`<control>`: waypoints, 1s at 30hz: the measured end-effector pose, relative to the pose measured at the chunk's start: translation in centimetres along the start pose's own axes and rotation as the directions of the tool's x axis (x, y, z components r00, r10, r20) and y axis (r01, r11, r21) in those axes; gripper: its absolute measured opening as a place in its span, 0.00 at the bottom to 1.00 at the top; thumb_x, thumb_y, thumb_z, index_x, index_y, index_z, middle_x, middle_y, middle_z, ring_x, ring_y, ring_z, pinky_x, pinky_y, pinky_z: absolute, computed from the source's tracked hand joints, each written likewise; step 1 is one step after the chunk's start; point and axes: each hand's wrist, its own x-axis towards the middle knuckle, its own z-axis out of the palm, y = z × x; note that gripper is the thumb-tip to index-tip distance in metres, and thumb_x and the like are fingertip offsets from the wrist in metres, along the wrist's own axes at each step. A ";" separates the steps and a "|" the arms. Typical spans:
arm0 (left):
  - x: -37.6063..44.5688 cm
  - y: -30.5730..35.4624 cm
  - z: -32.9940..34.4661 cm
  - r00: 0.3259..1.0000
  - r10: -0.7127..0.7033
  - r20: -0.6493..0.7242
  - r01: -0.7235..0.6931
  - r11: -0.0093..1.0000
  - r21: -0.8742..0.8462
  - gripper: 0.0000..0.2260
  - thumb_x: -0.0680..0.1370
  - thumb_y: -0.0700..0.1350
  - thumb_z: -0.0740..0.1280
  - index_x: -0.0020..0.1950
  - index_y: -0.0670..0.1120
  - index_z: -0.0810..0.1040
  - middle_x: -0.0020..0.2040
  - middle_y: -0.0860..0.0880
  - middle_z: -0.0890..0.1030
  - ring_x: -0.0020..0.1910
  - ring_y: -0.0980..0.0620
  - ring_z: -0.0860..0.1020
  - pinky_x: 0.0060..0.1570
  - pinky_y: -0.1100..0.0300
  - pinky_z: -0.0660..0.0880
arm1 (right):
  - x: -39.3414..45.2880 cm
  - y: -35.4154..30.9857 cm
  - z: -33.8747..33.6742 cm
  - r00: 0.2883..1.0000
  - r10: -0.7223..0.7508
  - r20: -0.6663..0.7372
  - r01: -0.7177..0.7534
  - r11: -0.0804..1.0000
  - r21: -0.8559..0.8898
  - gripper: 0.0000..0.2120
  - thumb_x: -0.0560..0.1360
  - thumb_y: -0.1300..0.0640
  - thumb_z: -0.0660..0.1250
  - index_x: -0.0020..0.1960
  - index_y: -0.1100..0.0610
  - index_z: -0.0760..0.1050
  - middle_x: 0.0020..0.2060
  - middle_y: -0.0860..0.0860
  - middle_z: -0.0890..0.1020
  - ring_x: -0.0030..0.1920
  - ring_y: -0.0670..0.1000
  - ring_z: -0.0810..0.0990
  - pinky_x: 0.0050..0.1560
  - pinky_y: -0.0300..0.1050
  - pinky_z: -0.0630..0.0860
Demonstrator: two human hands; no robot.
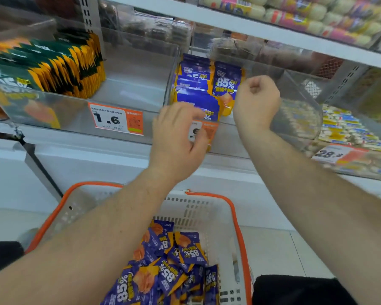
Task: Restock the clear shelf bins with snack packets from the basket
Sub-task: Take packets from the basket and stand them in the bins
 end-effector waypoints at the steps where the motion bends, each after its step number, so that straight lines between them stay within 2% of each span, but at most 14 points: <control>1: -1.4 0.1 0.1 0.999 -0.010 0.037 0.011 0.999 -0.033 0.10 0.72 0.42 0.63 0.50 0.41 0.78 0.46 0.44 0.79 0.46 0.44 0.75 0.46 0.51 0.70 | -1.2 0.0 -0.3 0.998 -0.053 -0.017 0.054 0.996 0.066 0.12 0.71 0.61 0.63 0.32 0.47 0.68 0.24 0.42 0.70 0.28 0.36 0.72 0.33 0.30 0.66; 3: -4.2 -0.1 0.0 0.980 -0.114 0.160 0.127 0.989 -0.073 0.10 0.72 0.43 0.62 0.50 0.42 0.78 0.43 0.50 0.78 0.43 0.50 0.74 0.44 0.54 0.71 | -3.9 0.6 -0.5 0.989 -0.142 -0.028 0.144 0.981 0.130 0.11 0.67 0.60 0.63 0.32 0.45 0.67 0.23 0.41 0.69 0.27 0.37 0.71 0.33 0.30 0.65; 5: -7.4 -1.0 -0.4 0.898 -0.286 0.333 0.310 0.951 -0.019 0.10 0.75 0.42 0.64 0.53 0.43 0.79 0.43 0.56 0.75 0.43 0.53 0.74 0.44 0.56 0.72 | -7.4 2.4 -0.1 0.986 -0.164 0.021 0.160 0.979 0.128 0.08 0.66 0.60 0.62 0.34 0.48 0.70 0.23 0.42 0.68 0.27 0.41 0.70 0.32 0.34 0.66; 7: -10.7 -2.3 -1.0 0.748 -0.446 0.491 0.461 0.882 0.098 0.09 0.77 0.40 0.65 0.55 0.46 0.79 0.44 0.56 0.76 0.43 0.52 0.75 0.44 0.58 0.72 | -11.5 5.0 0.3 0.986 -0.102 0.131 0.095 0.994 0.058 0.05 0.68 0.60 0.62 0.35 0.53 0.74 0.25 0.44 0.70 0.28 0.45 0.69 0.32 0.38 0.64; 9: -13.5 -3.5 -1.5 0.579 -0.557 0.595 0.552 0.805 0.217 0.09 0.78 0.41 0.64 0.56 0.49 0.78 0.48 0.54 0.78 0.45 0.51 0.78 0.45 0.59 0.73 | -15.7 8.9 0.3 0.929 0.067 0.363 -0.014 0.989 -0.148 0.05 0.72 0.61 0.64 0.38 0.57 0.76 0.29 0.46 0.74 0.33 0.48 0.71 0.35 0.40 0.63; 11: -15.5 -4.1 -1.8 0.436 -0.606 0.665 0.581 0.754 0.306 0.10 0.78 0.42 0.63 0.58 0.49 0.78 0.51 0.53 0.80 0.48 0.50 0.79 0.48 0.57 0.76 | -19.4 13.2 -0.1 0.750 0.255 0.611 -0.010 0.927 -0.375 0.06 0.74 0.62 0.64 0.39 0.56 0.76 0.32 0.49 0.75 0.35 0.51 0.71 0.37 0.43 0.67; 13: -16.8 -4.5 -1.8 0.332 -0.618 0.712 0.577 0.731 0.365 0.11 0.79 0.43 0.62 0.60 0.48 0.77 0.54 0.50 0.81 0.49 0.50 0.78 0.49 0.56 0.76 | -22.0 17.2 -1.1 0.485 0.446 0.752 0.071 0.837 -0.542 0.08 0.74 0.62 0.62 0.36 0.57 0.72 0.31 0.55 0.75 0.33 0.52 0.71 0.35 0.49 0.70; 16: -18.3 -5.2 -1.6 0.252 -0.616 0.746 0.561 0.721 0.406 0.10 0.80 0.44 0.62 0.60 0.49 0.77 0.56 0.50 0.81 0.50 0.51 0.78 0.50 0.56 0.77 | -24.6 21.3 -2.7 0.116 0.678 0.726 0.348 0.656 -0.669 0.11 0.76 0.60 0.60 0.34 0.58 0.67 0.31 0.54 0.69 0.31 0.55 0.71 0.29 0.44 0.65; 18: -18.9 -5.6 -1.5 0.213 -0.621 0.754 0.555 0.712 0.430 0.11 0.80 0.45 0.61 0.60 0.50 0.77 0.57 0.51 0.80 0.51 0.51 0.78 0.52 0.55 0.77 | -25.8 22.3 -3.2 0.002 0.794 0.608 0.515 0.521 -0.681 0.06 0.76 0.56 0.61 0.42 0.57 0.72 0.42 0.55 0.74 0.43 0.57 0.76 0.37 0.46 0.72; 20: -19.4 -6.0 -1.4 0.191 -0.622 0.759 0.541 0.712 0.447 0.11 0.81 0.45 0.60 0.61 0.51 0.77 0.57 0.51 0.80 0.49 0.52 0.77 0.49 0.56 0.77 | -26.8 24.2 -2.9 -0.039 0.879 0.475 0.645 0.385 -0.660 0.22 0.74 0.50 0.62 0.65 0.58 0.70 0.65 0.59 0.69 0.64 0.59 0.70 0.60 0.53 0.72; 22: -19.6 -6.2 -1.1 0.179 -0.624 0.761 0.542 0.708 0.453 0.11 0.81 0.45 0.60 0.62 0.51 0.76 0.57 0.52 0.80 0.48 0.53 0.77 0.47 0.57 0.77 | -27.7 25.2 -2.6 -0.046 0.922 0.385 0.717 0.299 -0.630 0.39 0.71 0.47 0.62 0.78 0.57 0.54 0.78 0.56 0.51 0.75 0.61 0.55 0.72 0.57 0.60; 24: -19.8 -6.3 -0.8 0.169 -0.627 0.761 0.553 0.699 0.453 0.11 0.81 0.45 0.59 0.62 0.51 0.76 0.57 0.52 0.80 0.49 0.52 0.78 0.48 0.56 0.77 | -27.7 25.5 -2.1 -0.070 0.917 0.394 0.768 0.301 -0.565 0.38 0.73 0.47 0.60 0.79 0.56 0.52 0.79 0.54 0.43 0.78 0.62 0.47 0.75 0.61 0.52; 26: -19.8 -6.4 -0.6 0.160 -0.625 0.764 0.560 0.695 0.451 0.11 0.81 0.44 0.60 0.62 0.51 0.76 0.57 0.52 0.80 0.51 0.52 0.78 0.51 0.54 0.78 | -27.3 24.9 -1.8 -0.107 0.889 0.446 0.802 0.342 -0.490 0.31 0.78 0.50 0.56 0.79 0.55 0.53 0.80 0.53 0.43 0.78 0.61 0.43 0.75 0.62 0.46; 30: -19.9 -6.3 -0.5 0.148 -0.629 0.763 0.571 0.684 0.453 0.11 0.80 0.44 0.60 0.61 0.51 0.76 0.58 0.51 0.80 0.53 0.51 0.78 0.54 0.53 0.78 | -25.9 22.3 -1.6 -0.030 0.850 0.527 0.817 0.324 -0.477 0.24 0.79 0.50 0.57 0.74 0.54 0.65 0.75 0.56 0.62 0.76 0.59 0.56 0.74 0.60 0.52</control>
